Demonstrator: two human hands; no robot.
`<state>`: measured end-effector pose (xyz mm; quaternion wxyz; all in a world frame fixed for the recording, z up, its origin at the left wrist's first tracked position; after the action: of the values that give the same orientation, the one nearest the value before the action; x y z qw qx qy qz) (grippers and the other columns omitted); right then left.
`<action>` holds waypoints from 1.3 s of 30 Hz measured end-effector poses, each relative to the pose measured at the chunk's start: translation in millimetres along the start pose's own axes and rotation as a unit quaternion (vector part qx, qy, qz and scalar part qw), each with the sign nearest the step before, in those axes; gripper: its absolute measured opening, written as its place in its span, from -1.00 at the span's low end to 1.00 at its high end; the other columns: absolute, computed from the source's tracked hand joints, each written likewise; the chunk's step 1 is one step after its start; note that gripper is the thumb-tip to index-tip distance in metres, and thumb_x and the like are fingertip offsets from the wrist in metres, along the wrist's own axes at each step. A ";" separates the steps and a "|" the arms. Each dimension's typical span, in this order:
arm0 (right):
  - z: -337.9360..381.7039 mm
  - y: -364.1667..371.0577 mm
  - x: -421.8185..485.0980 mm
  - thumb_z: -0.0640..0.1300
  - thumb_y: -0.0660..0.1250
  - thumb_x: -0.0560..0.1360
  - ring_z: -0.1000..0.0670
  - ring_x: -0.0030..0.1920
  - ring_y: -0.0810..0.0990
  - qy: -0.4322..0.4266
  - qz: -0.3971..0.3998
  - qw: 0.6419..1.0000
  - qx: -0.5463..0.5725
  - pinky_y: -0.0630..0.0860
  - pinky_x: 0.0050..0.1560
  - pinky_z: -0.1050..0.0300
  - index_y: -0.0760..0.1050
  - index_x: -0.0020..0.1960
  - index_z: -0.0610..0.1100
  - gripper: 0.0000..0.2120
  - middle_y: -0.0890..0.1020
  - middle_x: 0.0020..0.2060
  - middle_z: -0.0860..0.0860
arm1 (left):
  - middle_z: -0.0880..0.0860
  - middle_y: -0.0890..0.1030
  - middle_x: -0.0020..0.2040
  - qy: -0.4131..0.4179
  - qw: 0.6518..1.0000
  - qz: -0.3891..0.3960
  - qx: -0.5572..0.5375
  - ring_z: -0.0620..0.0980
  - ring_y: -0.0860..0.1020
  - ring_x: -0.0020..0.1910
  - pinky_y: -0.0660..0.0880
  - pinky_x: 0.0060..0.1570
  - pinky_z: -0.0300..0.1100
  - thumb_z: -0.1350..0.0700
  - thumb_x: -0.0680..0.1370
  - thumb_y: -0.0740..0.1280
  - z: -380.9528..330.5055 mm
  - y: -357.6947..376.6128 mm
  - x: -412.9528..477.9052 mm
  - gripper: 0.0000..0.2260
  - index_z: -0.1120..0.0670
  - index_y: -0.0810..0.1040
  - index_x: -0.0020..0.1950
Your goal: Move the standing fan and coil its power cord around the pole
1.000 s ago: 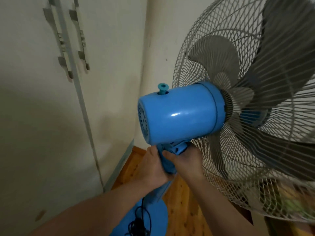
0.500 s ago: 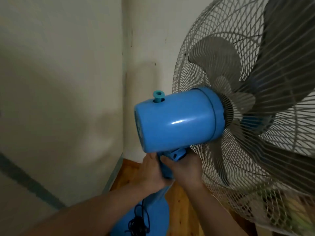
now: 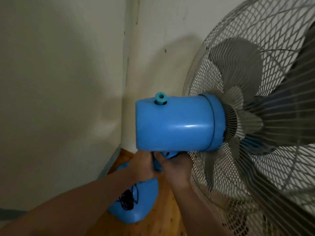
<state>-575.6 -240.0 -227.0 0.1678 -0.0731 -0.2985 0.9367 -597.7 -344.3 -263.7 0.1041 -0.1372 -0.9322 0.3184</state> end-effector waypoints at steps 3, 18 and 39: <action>3.8 5.1 15.8 0.00 0.52 0.25 -0.05 -0.01 0.62 -0.002 -0.006 1.000 -0.009 0.40 -0.12 0.28 0.57 -0.09 -0.18 -0.66 0.68 -0.04 -0.07 | 0.16 0.58 -0.16 0.022 1.000 -0.021 0.004 0.00 0.53 -0.10 0.35 -0.05 -0.25 0.15 0.34 0.48 0.3 -9.7 12.6 -0.65 0.29 0.54 0.04; 3.4 5.2 17.5 -0.01 0.55 0.21 0.13 -0.11 0.52 0.007 -0.043 0.999 0.002 0.23 -0.25 0.60 0.47 -0.07 -0.05 -0.62 0.62 -0.09 0.06 | 0.15 0.51 0.13 0.047 0.997 -0.024 -0.065 0.03 0.48 0.16 0.43 0.12 -0.03 0.03 0.30 0.51 12.7 -5.8 16.1 -0.37 0.21 0.37 0.26; 17.3 -14.0 -8.1 -0.17 0.40 0.38 -0.16 0.02 0.55 0.056 -0.043 0.997 0.032 0.36 -0.19 0.21 0.43 0.10 -0.33 -0.63 0.59 0.00 -0.20 | 0.21 0.38 0.31 -0.100 0.984 0.090 0.115 0.17 0.40 0.26 0.41 0.13 0.03 -0.21 0.41 0.34 19.7 -11.9 -20.9 -0.23 0.14 0.10 0.44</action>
<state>-568.3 -241.5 -204.5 0.2269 -0.1073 -0.2611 0.9321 -585.9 -371.2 -273.9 -0.0032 -0.1752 -0.8787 0.4441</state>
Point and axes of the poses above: each hand's wrist, its own x-axis towards the middle knuckle, its own y-axis out of the palm, z = x × y, the point moved 7 cm from there along x, towards the middle knuckle
